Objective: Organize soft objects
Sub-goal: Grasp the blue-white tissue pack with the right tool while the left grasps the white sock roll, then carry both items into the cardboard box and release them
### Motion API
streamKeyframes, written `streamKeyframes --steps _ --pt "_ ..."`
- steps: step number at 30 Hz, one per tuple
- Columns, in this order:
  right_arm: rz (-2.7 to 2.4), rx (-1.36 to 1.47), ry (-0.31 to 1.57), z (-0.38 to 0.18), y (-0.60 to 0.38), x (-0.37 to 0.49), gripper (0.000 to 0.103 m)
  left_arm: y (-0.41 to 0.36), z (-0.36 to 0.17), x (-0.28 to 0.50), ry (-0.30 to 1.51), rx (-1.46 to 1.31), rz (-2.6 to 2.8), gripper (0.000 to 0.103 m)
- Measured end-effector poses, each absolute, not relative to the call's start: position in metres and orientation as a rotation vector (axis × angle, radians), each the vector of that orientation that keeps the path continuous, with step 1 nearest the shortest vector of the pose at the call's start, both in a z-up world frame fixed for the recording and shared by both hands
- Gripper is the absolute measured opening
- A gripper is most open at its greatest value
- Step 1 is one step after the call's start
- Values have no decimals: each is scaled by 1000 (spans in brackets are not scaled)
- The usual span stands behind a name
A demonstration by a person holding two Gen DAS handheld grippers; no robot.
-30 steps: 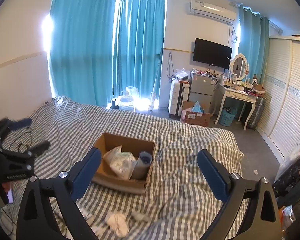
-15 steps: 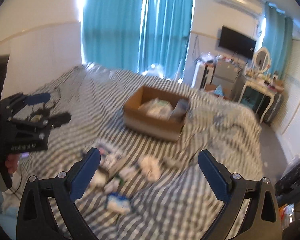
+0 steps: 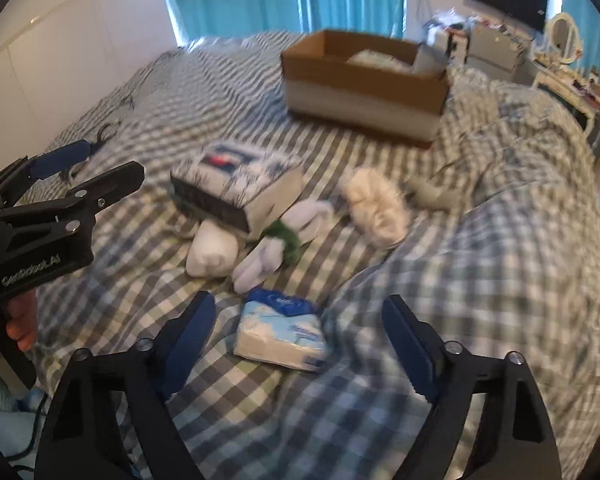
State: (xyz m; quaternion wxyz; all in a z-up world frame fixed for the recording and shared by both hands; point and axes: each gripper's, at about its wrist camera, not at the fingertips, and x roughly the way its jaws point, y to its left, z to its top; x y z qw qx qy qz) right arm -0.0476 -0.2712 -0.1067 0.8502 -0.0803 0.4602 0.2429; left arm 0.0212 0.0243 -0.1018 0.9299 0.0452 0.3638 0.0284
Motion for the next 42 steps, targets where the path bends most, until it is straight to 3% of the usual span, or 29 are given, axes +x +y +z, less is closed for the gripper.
streamKeyframes --steps 7,23,24,28,30,36,42 --pt "558 -157 1102 -145 -260 -33 53 14 -118 23 784 121 12 89" --pt "436 -137 916 -94 -294 -38 52 -7 -156 42 946 42 -145 84" --pt "436 -139 920 -96 -294 -37 52 -9 -157 45 951 48 -142 80" --pt "445 -143 940 -104 -293 -35 52 -13 -170 54 994 58 -150 46" --pt "447 -142 944 -106 -293 -35 52 -14 -175 56 1013 64 -158 35" --pt "438 -127 936 -106 -300 -36 52 -11 -159 41 961 56 -195 22" --pt "432 -132 895 -92 -302 -39 52 -5 -121 26 883 24 -235 21"
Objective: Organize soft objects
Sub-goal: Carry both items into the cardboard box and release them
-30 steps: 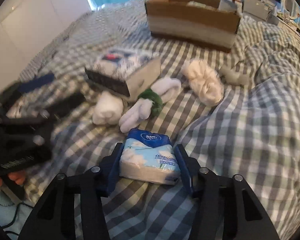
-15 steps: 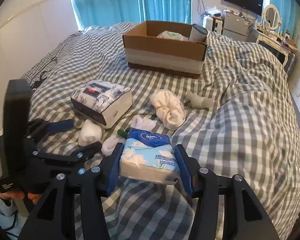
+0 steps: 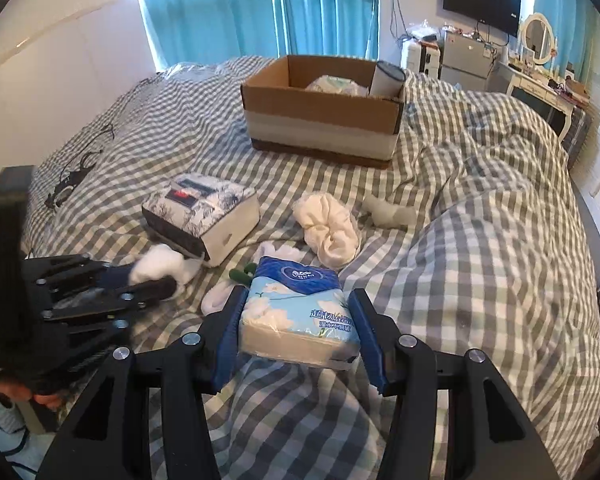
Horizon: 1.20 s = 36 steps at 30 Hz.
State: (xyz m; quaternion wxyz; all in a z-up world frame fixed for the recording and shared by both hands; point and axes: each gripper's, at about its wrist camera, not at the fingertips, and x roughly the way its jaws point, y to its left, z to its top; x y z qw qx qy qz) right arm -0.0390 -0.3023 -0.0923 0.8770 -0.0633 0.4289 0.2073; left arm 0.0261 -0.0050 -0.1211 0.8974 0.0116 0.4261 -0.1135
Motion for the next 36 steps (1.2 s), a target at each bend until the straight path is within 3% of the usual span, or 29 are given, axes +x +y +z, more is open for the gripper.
streamKeyframes --steps 9,20,30,36 --pt "425 -130 811 -58 -308 -32 52 2 -56 41 741 37 -224 21" --pt "415 -131 625 29 -299 25 52 5 13 106 609 62 -201 21" --pt "417 -129 569 69 -284 118 52 -6 14 206 633 91 -202 22" --pt "396 -128 594 52 -275 190 52 -13 -19 273 703 80 -219 22"
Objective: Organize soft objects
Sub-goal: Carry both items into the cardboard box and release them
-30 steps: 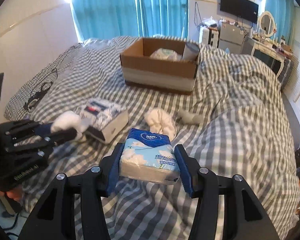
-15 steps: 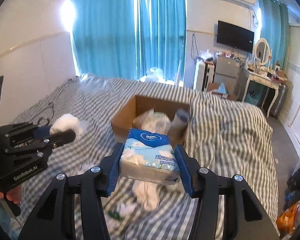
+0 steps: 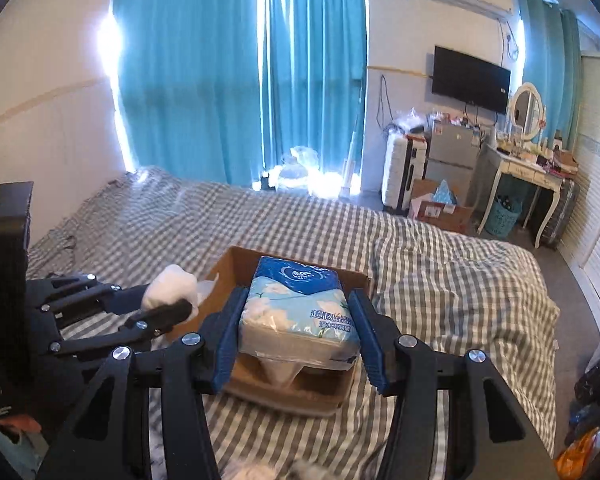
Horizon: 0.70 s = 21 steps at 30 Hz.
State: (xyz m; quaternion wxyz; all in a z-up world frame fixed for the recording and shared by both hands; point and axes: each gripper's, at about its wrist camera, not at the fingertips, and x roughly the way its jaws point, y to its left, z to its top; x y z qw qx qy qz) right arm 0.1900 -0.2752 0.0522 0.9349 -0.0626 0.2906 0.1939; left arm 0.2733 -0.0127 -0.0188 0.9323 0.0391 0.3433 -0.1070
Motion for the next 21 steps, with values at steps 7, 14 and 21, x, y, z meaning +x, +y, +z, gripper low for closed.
streamKeyframes --steps 7,14,21 --pt "372 -133 679 -2 -264 265 52 -14 -58 324 751 111 -215 24" --pt "368 -104 692 -27 -265 304 55 -12 -68 338 753 109 -198 55" --pt "332 -85 640 -8 -274 293 78 -10 -48 317 724 138 -161 59"
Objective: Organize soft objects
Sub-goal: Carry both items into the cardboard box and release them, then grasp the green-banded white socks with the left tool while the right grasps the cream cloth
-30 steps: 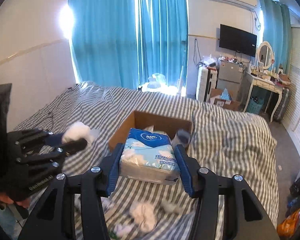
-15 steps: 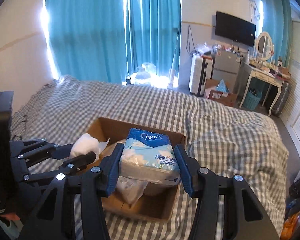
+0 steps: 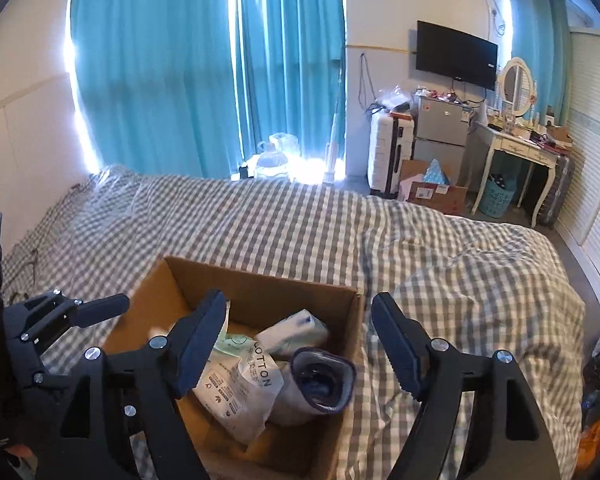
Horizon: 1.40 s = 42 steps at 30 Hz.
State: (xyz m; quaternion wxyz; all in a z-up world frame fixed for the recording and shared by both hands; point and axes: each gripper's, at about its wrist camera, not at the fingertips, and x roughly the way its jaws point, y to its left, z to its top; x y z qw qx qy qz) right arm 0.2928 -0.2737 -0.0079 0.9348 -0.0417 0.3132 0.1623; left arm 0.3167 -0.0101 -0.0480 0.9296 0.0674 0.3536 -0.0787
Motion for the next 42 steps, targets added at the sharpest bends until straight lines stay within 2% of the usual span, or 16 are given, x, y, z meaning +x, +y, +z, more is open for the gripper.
streamKeyframes --steps 3,6,7,9,10,12,18,25,30,38,39,42 --pt "307 -96 610 18 -282 272 88 -4 -28 293 704 137 -147 59" --pt "294 -128 565 47 -286 243 91 2 -4 263 665 143 -127 62" --pt "285 -134 541 60 -289 229 95 4 3 254 652 144 -127 74" --pt "275 -132 517 80 -294 204 101 9 23 228 602 149 -118 90" --pt "280 -129 512 86 -297 196 103 10 30 217 576 156 -108 96" --pt "309 -126 510 105 -299 169 103 11 48 191 517 173 -83 98" --pt "320 -202 459 137 -296 102 103 16 65 143 502 149 -67 98" --pt "322 -251 496 131 -299 39 103 8 31 102 560 118 -47 98" --pt "378 -296 543 88 -305 12 103 -15 -16 84 655 84 -123 98" --pt "435 -367 731 -1 -337 13 103 -74 -96 63 807 109 -204 97" --pt "436 -368 750 -10 -342 14 103 -78 -102 64 828 113 -209 95" --pt "415 -379 793 -31 -352 20 103 -88 -121 64 871 96 -222 72"
